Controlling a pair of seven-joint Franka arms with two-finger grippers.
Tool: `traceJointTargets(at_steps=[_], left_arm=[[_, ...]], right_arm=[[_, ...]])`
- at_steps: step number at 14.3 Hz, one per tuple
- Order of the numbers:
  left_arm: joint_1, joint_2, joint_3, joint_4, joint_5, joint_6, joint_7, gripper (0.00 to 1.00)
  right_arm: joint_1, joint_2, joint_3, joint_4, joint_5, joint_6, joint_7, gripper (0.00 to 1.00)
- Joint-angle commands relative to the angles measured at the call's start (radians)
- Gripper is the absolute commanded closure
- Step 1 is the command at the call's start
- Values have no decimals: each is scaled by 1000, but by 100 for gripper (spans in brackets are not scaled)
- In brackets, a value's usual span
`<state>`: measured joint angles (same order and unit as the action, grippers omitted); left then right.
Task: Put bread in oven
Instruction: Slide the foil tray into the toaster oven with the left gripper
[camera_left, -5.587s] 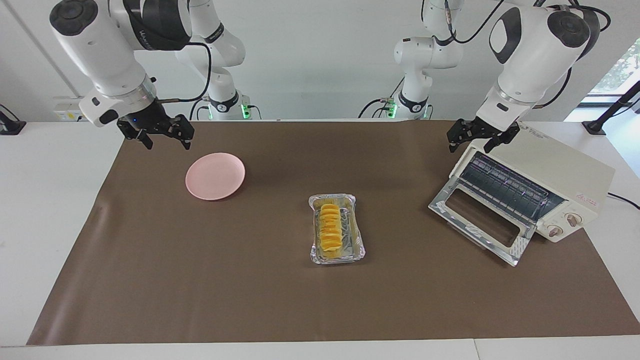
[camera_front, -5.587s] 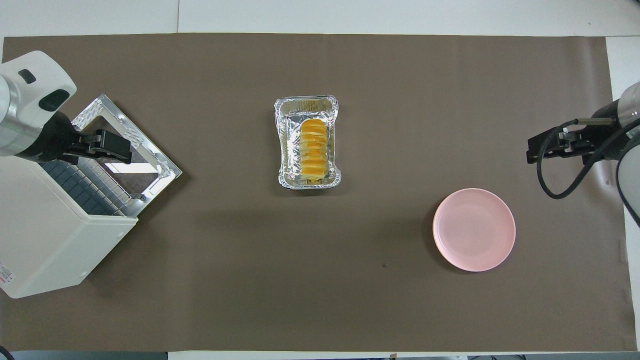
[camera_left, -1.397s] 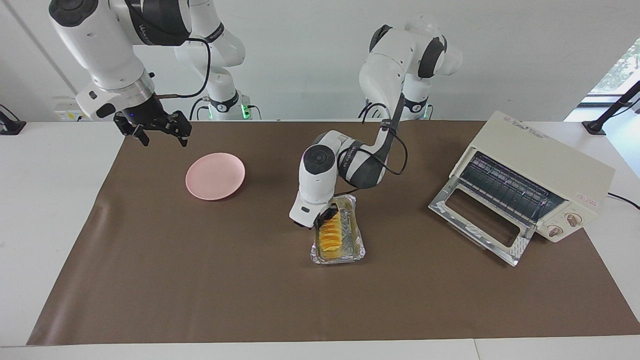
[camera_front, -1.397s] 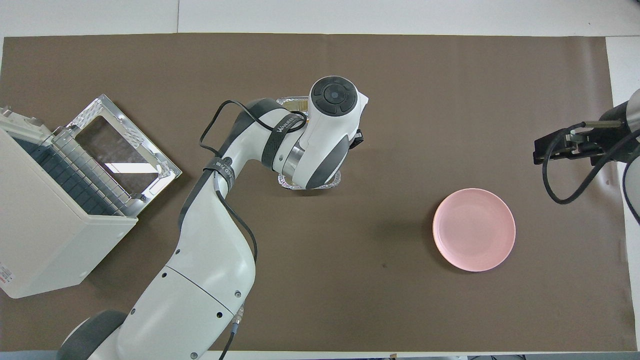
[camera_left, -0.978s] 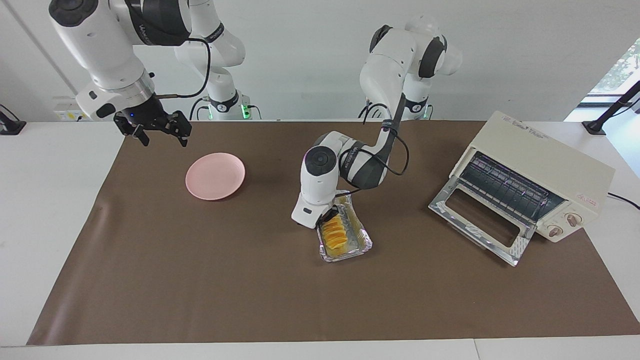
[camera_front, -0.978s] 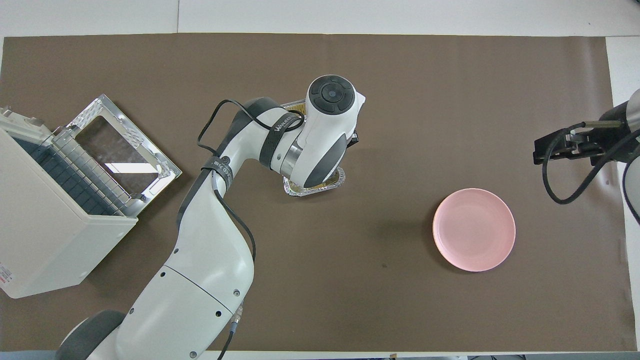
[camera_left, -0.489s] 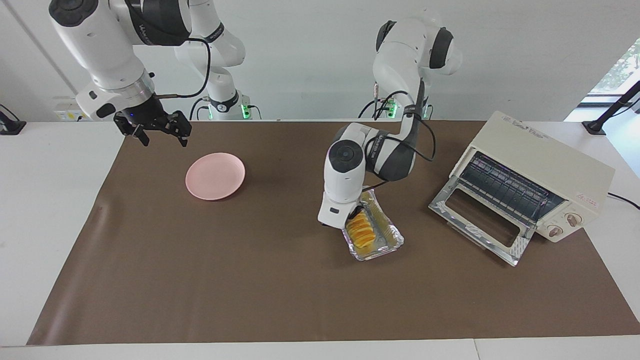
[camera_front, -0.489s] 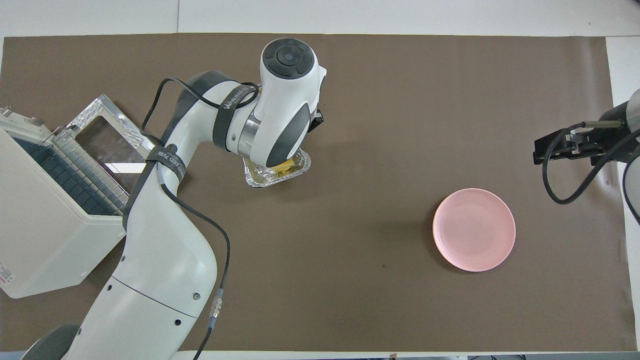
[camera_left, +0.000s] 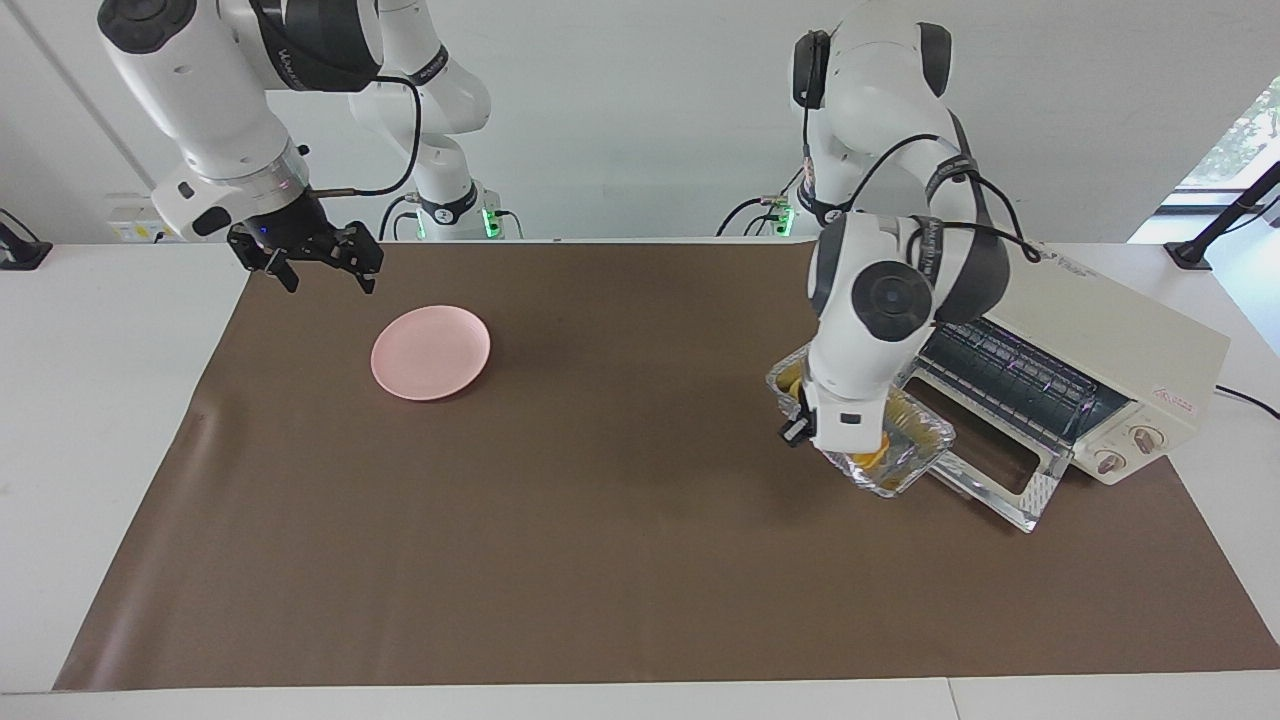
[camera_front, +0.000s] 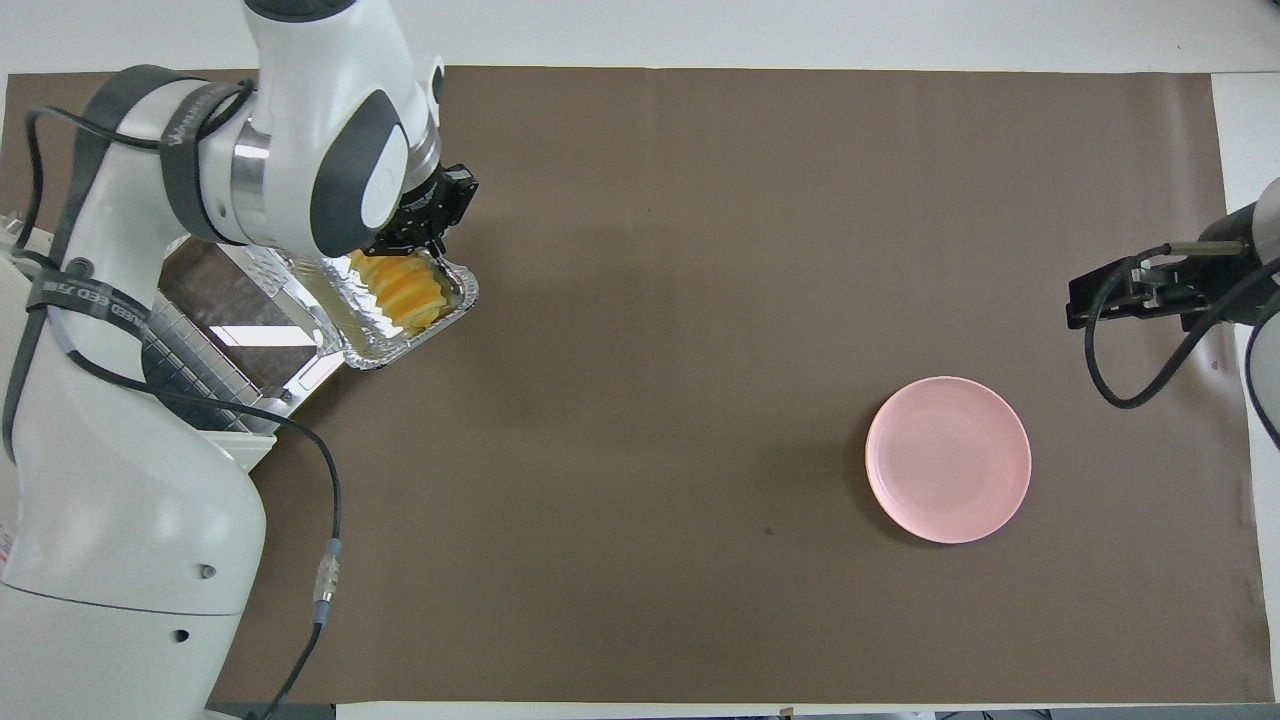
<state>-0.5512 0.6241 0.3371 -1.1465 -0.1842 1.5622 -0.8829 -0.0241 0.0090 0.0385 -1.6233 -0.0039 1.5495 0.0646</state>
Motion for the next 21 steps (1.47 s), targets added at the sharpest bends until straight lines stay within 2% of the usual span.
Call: traceJointTargets(at_steps=[1, 6, 9, 13, 19, 21], left_arm=[[65, -26, -3, -47, -21, -14, -47, 100], [155, -57, 2, -126, -18, 31, -51, 100], [155, -83, 49, -195, -14, 59, -48, 100], [155, -95, 88, -239, -11, 56, -28, 100], [169, -110, 108, -285, 9, 61, 165, 100], [169, -116, 128, -301, 20, 61, 174, 100]], right_arm=[[-14, -23, 7, -26, 18, 4, 7, 0], [-14, -23, 7, -26, 19, 4, 7, 0], [-37, -37, -12, -23, 18, 6, 7, 0], [-28, -47, -5, -24, 19, 3, 7, 0], [-36, -50, -5, -26, 19, 3, 7, 0], [-36, -50, -5, -26, 19, 3, 7, 0]])
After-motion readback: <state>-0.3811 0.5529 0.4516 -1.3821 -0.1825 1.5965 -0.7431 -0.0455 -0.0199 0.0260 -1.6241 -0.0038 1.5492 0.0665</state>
